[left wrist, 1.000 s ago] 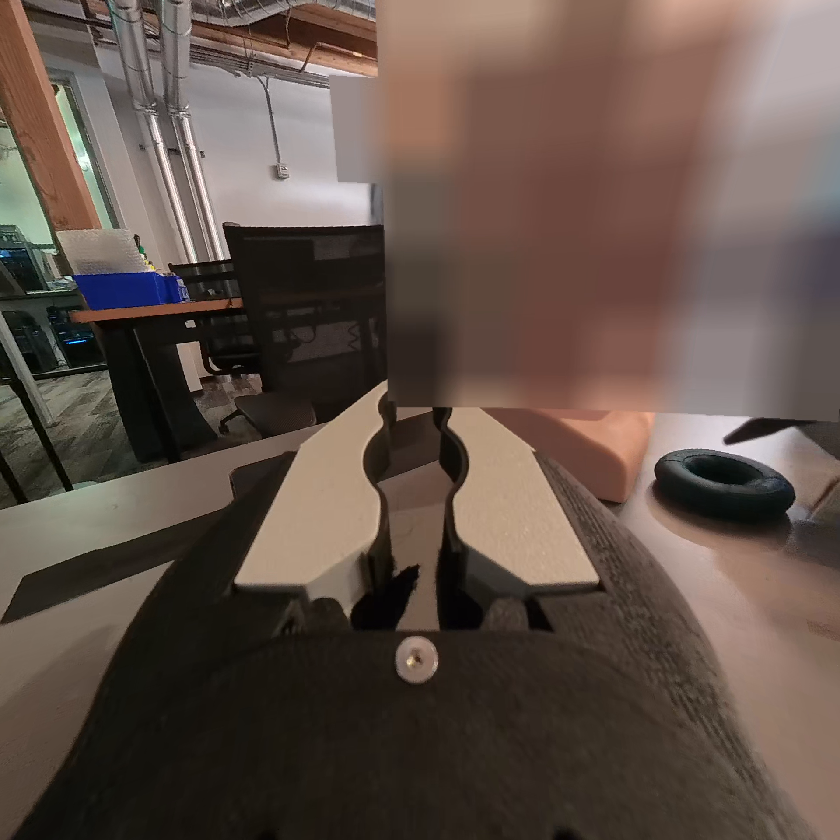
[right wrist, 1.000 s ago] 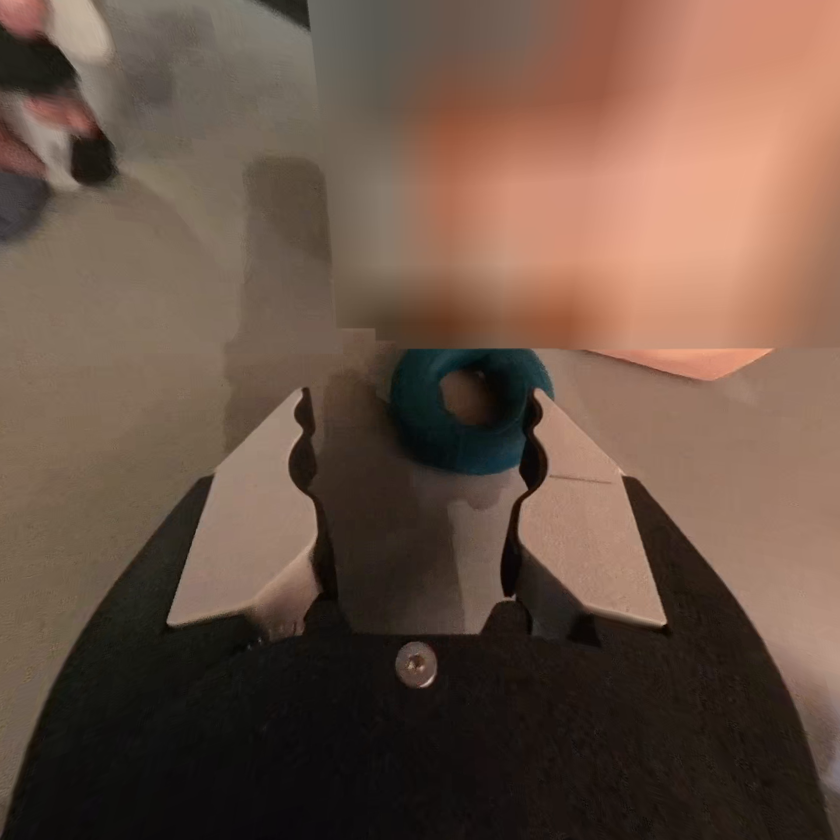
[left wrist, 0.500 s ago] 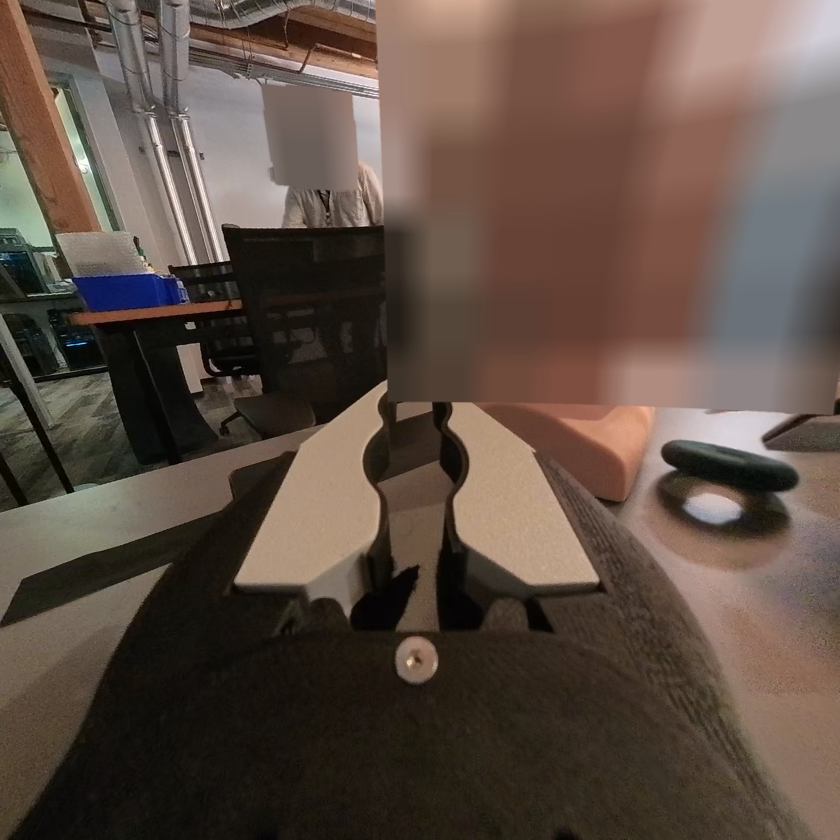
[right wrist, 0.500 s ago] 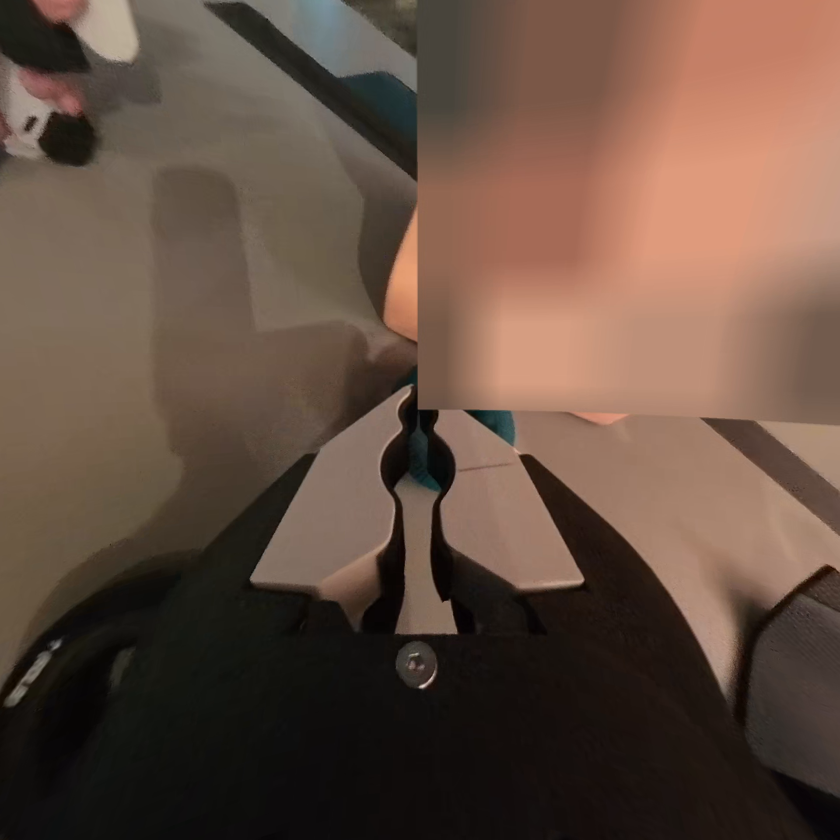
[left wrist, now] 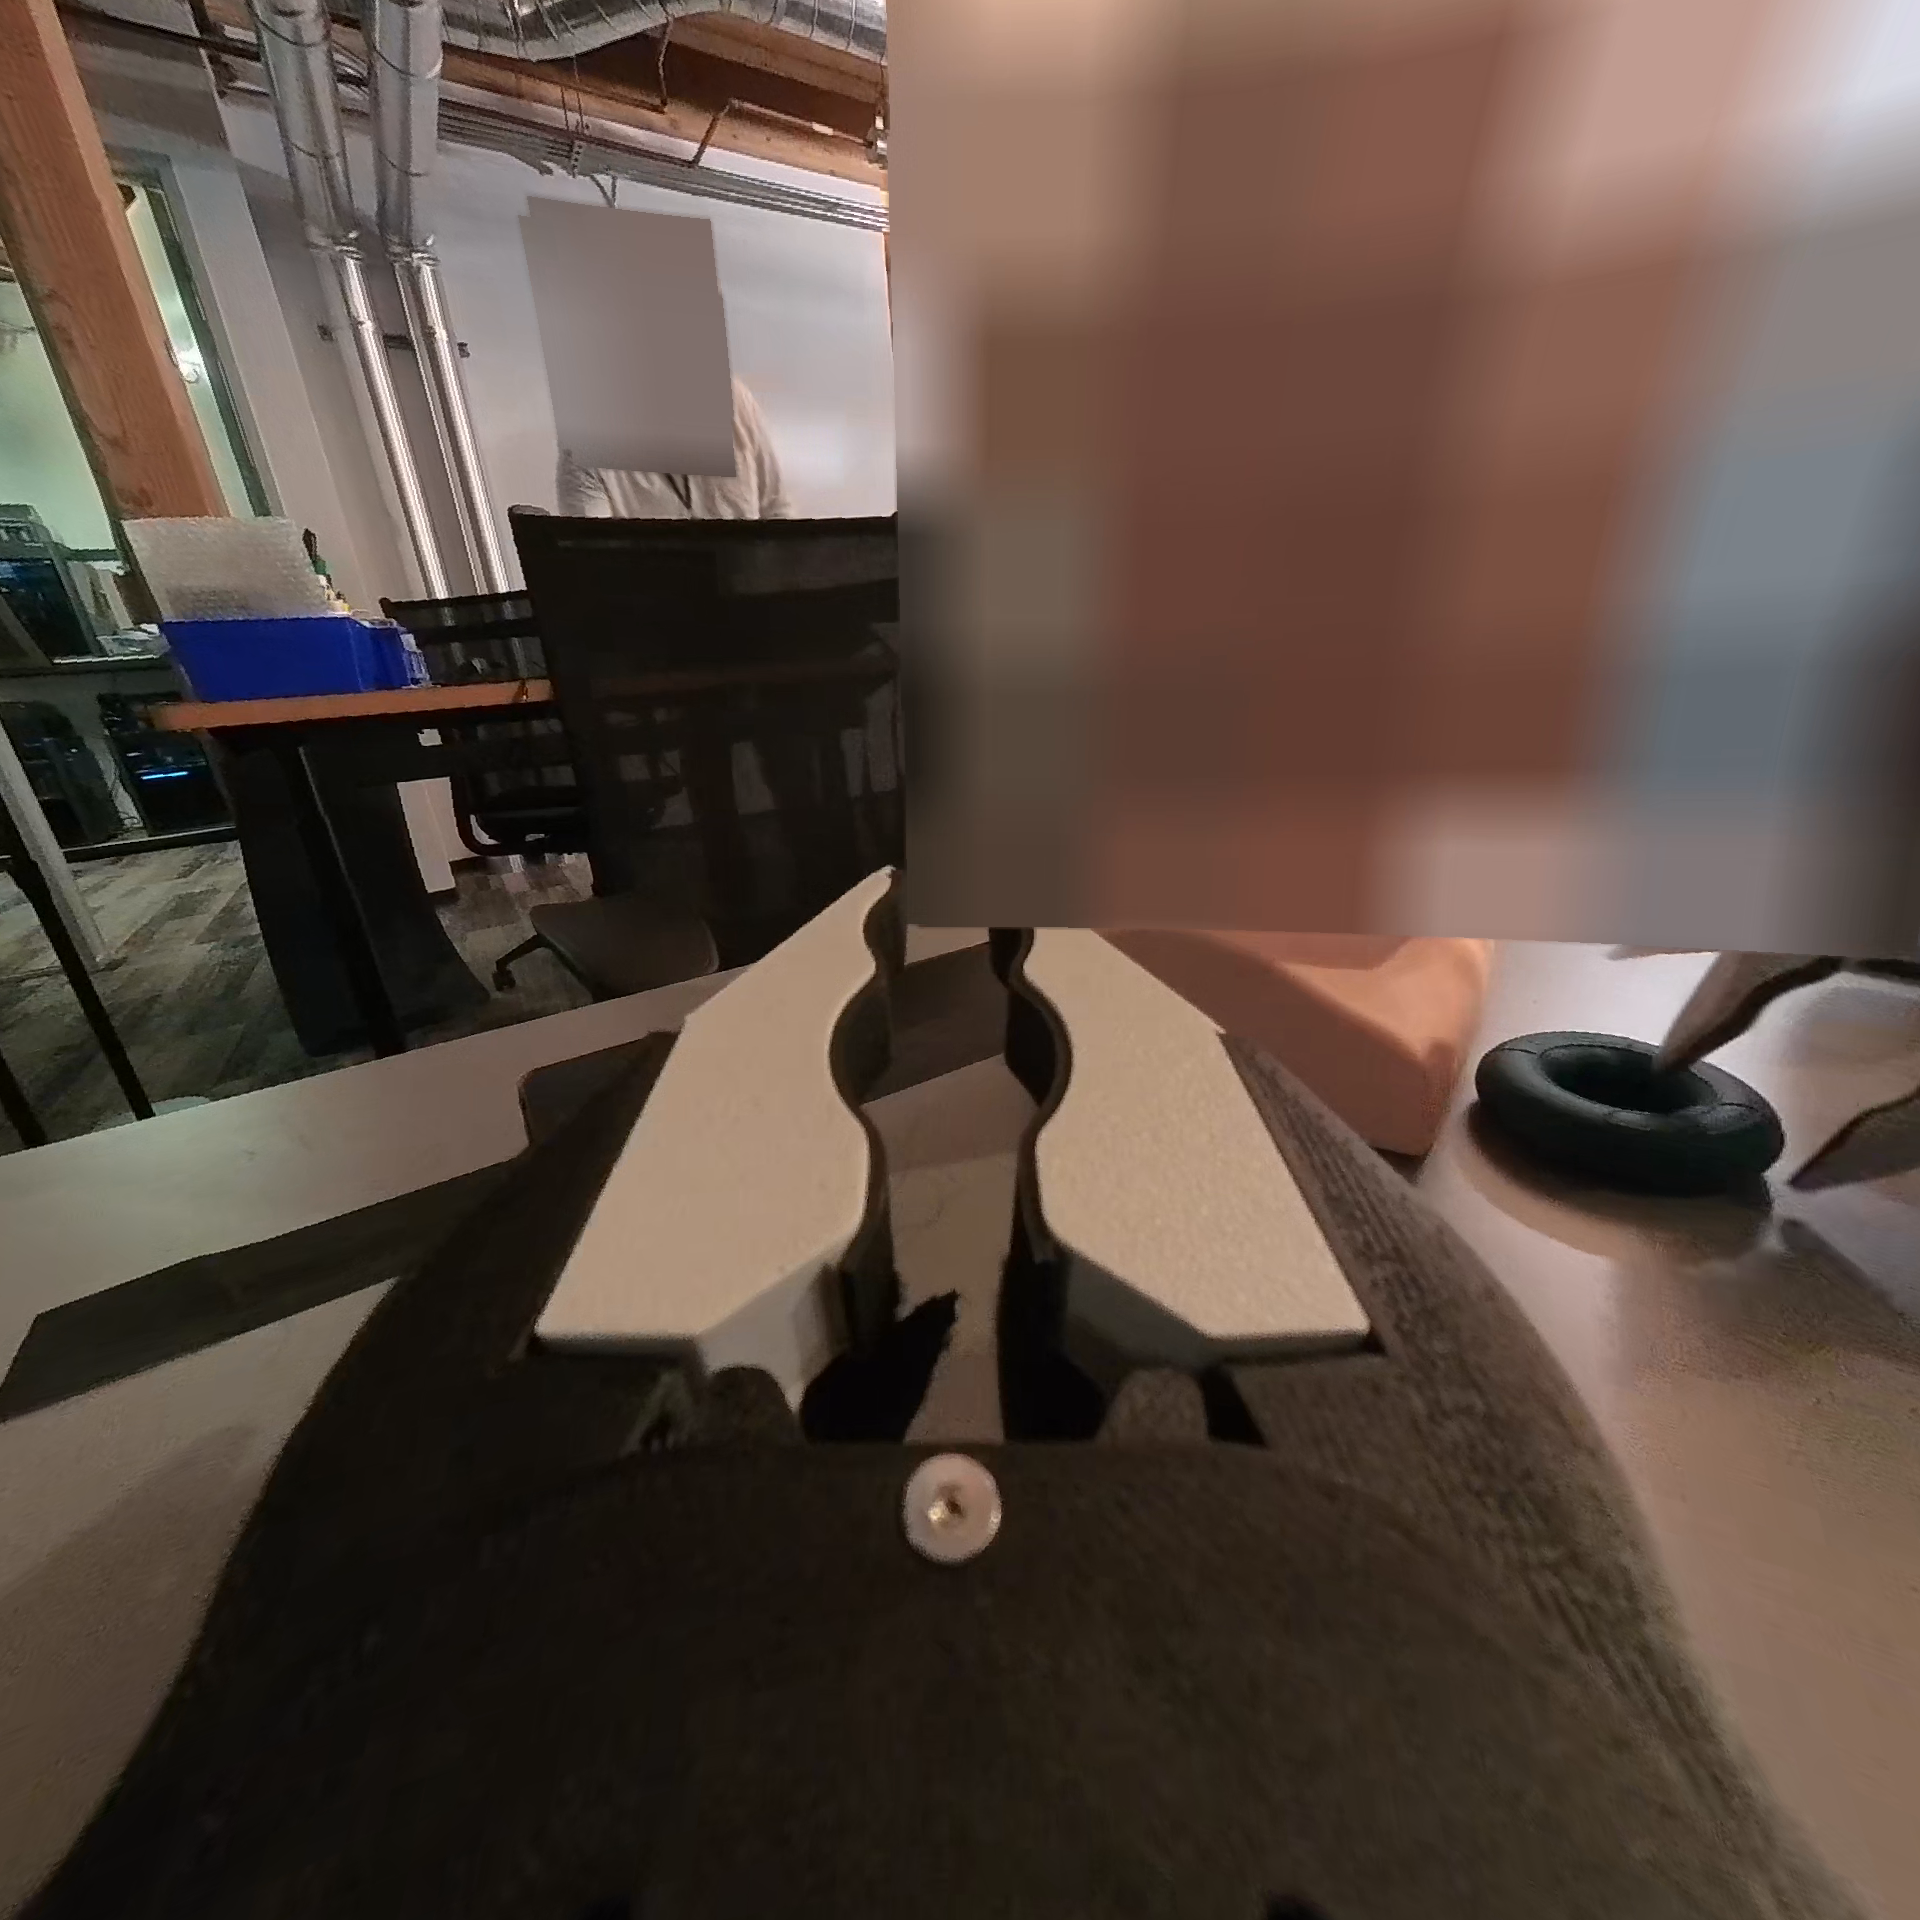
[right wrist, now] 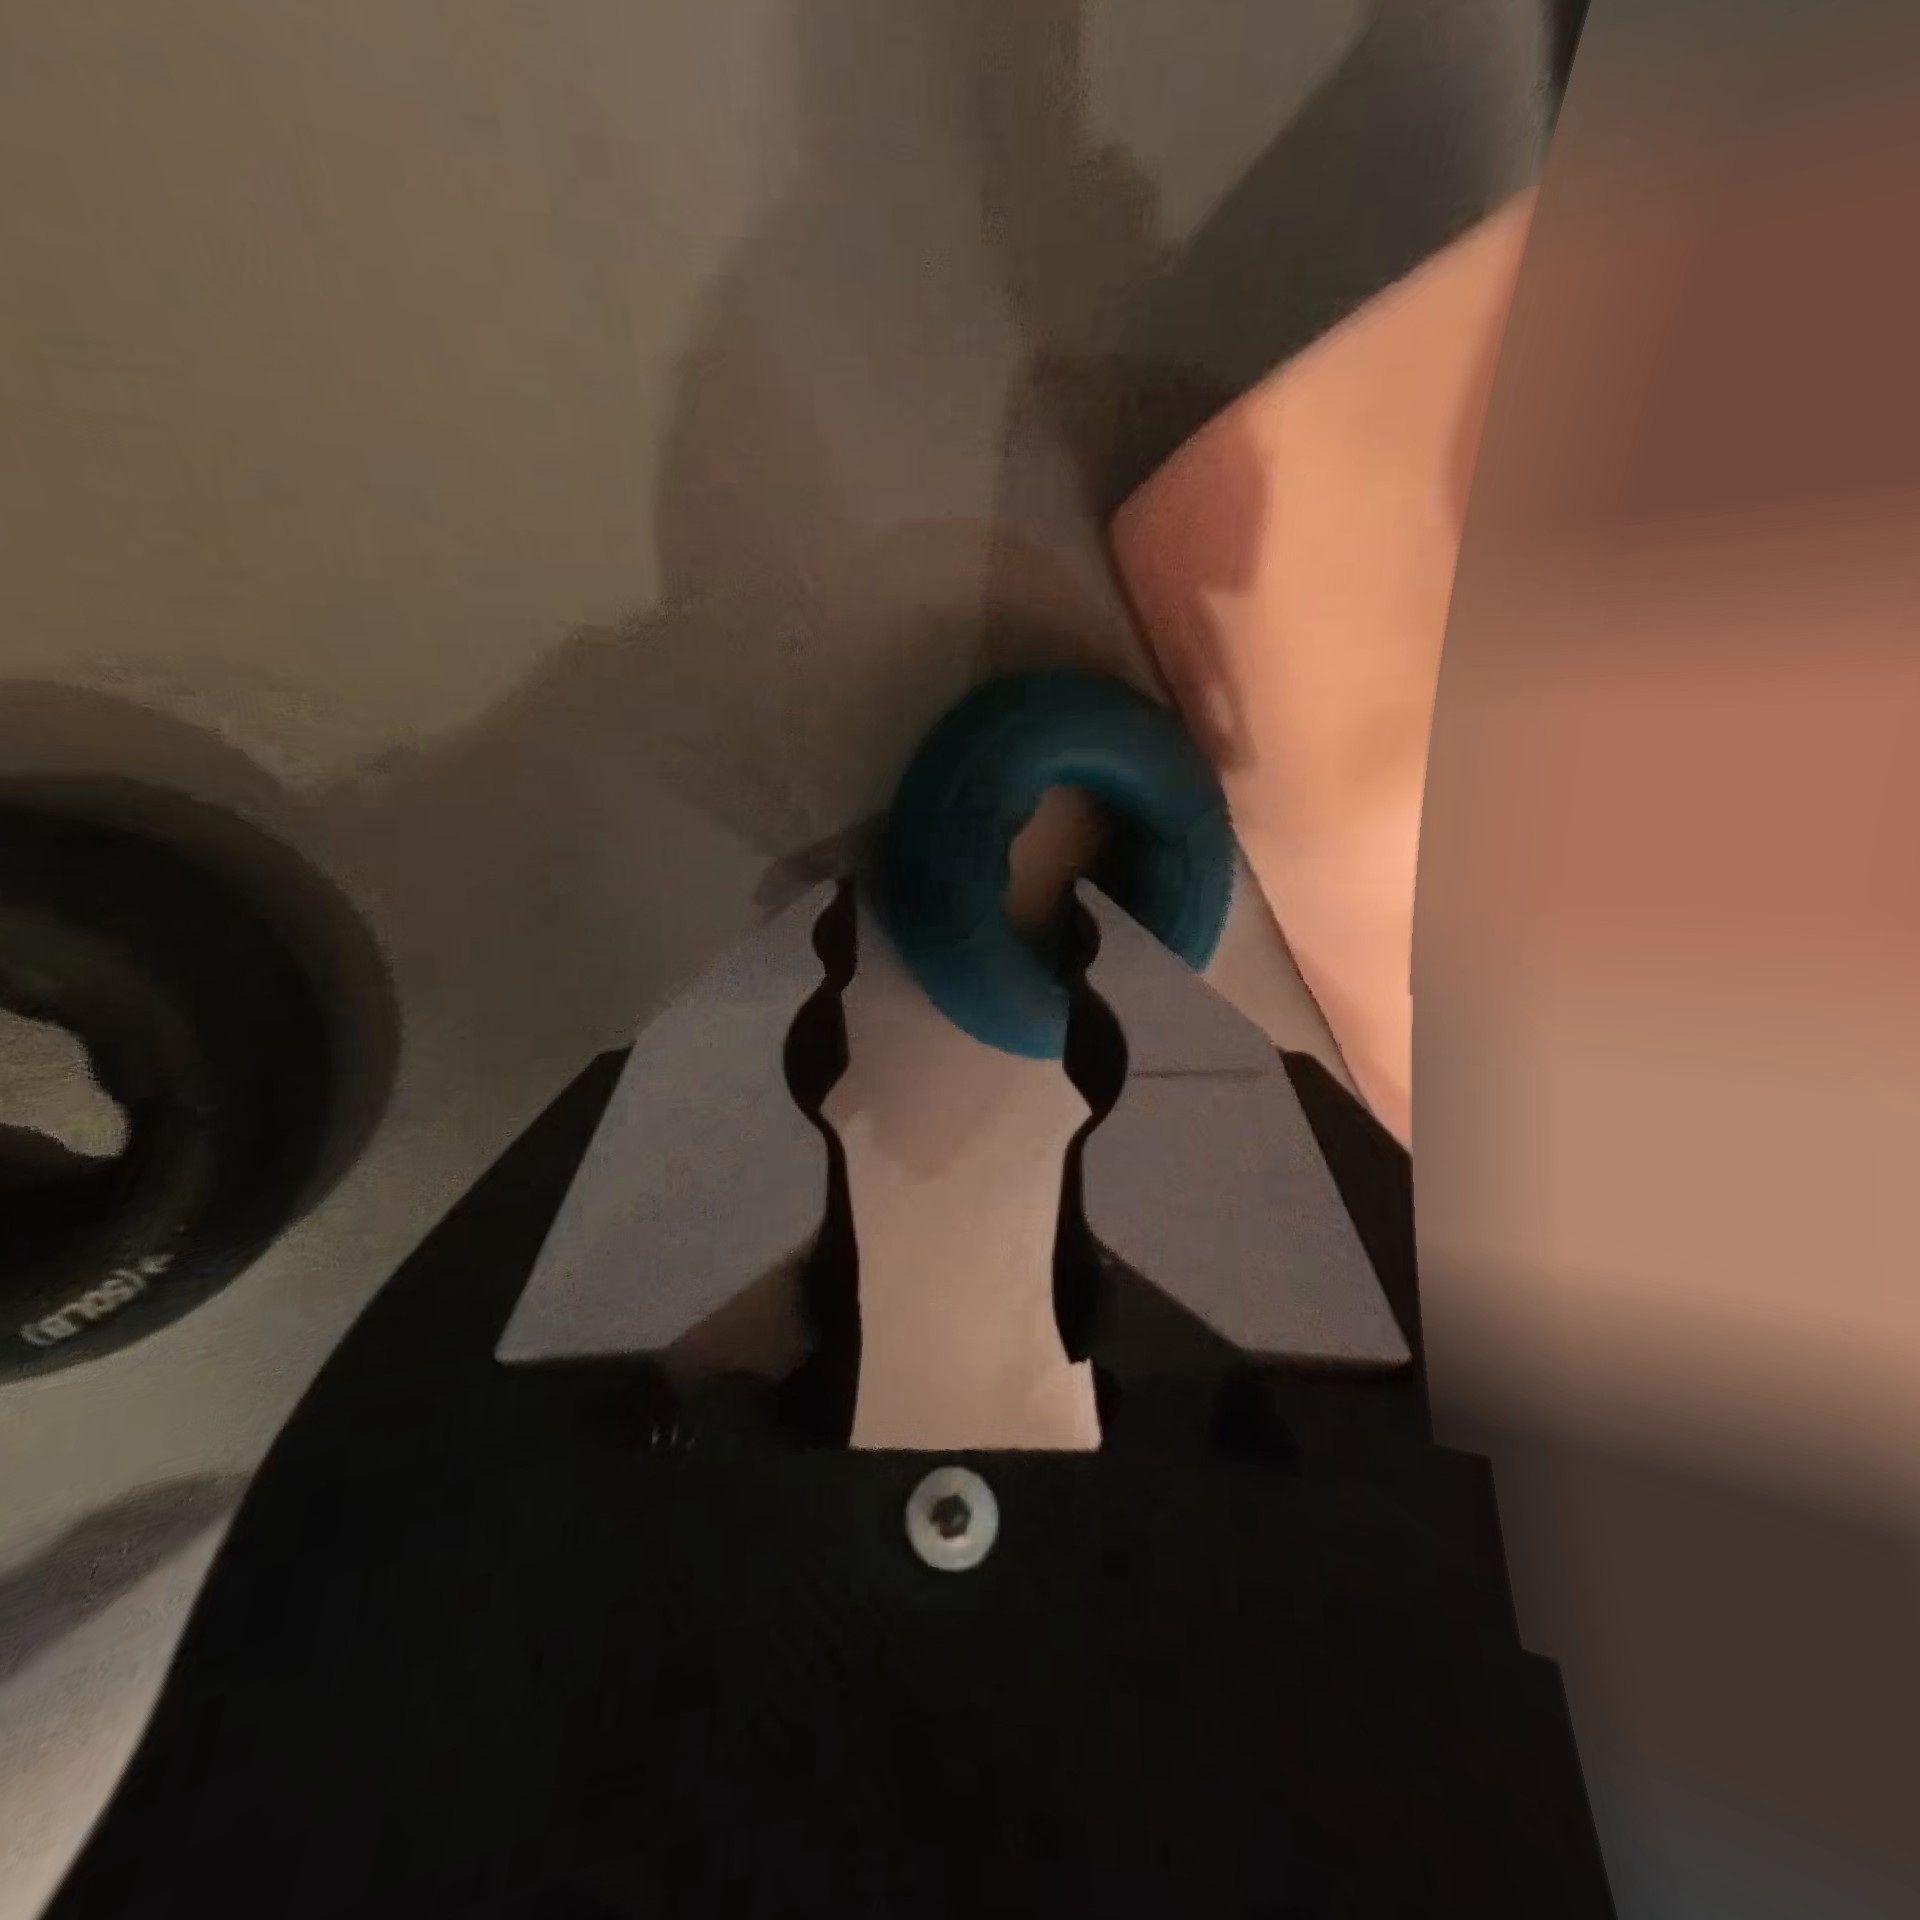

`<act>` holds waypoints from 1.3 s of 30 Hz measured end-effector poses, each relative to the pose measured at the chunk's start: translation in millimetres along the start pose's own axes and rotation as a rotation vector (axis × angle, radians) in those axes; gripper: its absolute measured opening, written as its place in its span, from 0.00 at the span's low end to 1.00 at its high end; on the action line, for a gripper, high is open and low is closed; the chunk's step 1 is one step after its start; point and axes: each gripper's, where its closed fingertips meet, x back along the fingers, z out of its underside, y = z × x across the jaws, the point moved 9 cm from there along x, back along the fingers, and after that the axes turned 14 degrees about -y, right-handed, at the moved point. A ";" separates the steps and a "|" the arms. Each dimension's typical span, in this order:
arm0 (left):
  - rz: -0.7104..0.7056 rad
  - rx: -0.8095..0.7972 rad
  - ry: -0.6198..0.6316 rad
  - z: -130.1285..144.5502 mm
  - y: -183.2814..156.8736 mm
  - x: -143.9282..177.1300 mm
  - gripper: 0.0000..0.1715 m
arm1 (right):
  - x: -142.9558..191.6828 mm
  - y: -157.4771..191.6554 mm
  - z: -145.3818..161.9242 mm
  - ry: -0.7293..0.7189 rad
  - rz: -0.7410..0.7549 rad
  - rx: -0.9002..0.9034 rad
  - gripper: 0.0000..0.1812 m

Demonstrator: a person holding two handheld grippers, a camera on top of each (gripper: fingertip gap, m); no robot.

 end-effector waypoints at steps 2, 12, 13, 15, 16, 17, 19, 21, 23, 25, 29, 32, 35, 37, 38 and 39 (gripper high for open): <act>0.000 0.003 -0.001 -0.1 0.2 0.1 0.08 | -10.8 -7.3 -6.3 0.063 -0.097 0.000 0.13; -0.009 0.023 -0.005 -0.5 2.3 0.3 0.08 | 51.6 4.3 -82.6 0.070 -0.290 0.030 0.12; -0.010 0.024 -0.005 -0.5 2.4 0.3 0.08 | 72.7 2.8 -100.5 0.037 -0.286 0.056 0.12; -0.010 0.019 -0.008 -0.7 1.9 0.5 0.08 | 115.4 -7.5 -135.9 -0.010 -0.260 0.125 0.12; -0.008 0.015 -0.008 -0.8 1.6 0.5 0.08 | 136.2 -17.1 -153.9 -0.022 -0.235 0.161 0.12; -0.007 0.013 -0.006 -0.7 1.2 0.3 0.08 | 155.1 -30.0 -171.8 -0.031 -0.201 0.194 0.12; -0.005 0.010 -0.006 -0.7 0.9 0.3 0.08 | 185.7 -63.6 -203.9 -0.028 -0.132 0.234 0.12; -0.006 0.012 -0.009 -0.9 1.0 0.6 0.08 | 203.4 -102.7 -230.7 -0.001 -0.084 0.222 0.12; -0.008 0.018 -0.010 -1.0 1.6 0.7 0.08 | 209.0 -140.6 -250.9 0.029 -0.063 0.186 0.12; -0.013 0.024 -0.013 -1.1 2.4 0.9 0.08 | 204.6 -170.5 -263.9 0.060 -0.076 0.130 0.12; -0.018 0.038 -0.015 -1.2 3.9 1.0 0.08 | 182.8 -209.7 -276.0 0.153 -0.069 0.080 0.12; -0.023 0.048 -0.014 -1.1 5.0 0.8 0.08 | 168.0 -215.3 -278.4 0.197 -0.056 0.100 0.12; -0.035 0.051 -0.019 -1.4 7.2 0.8 0.08 | 160.3 -192.7 -287.8 0.137 -0.084 0.155 0.12; -0.069 0.030 -0.029 -2.8 12.5 2.6 0.08 | 147.5 -151.5 -292.8 0.069 -0.173 0.216 0.12; -0.094 0.023 -0.034 -4.0 16.5 3.9 0.08 | 134.0 -124.4 -289.4 0.040 -0.243 0.249 0.12; -0.117 0.023 -0.042 -5.4 20.5 5.4 0.08 | 115.4 -92.2 -279.2 0.029 -0.318 0.278 0.12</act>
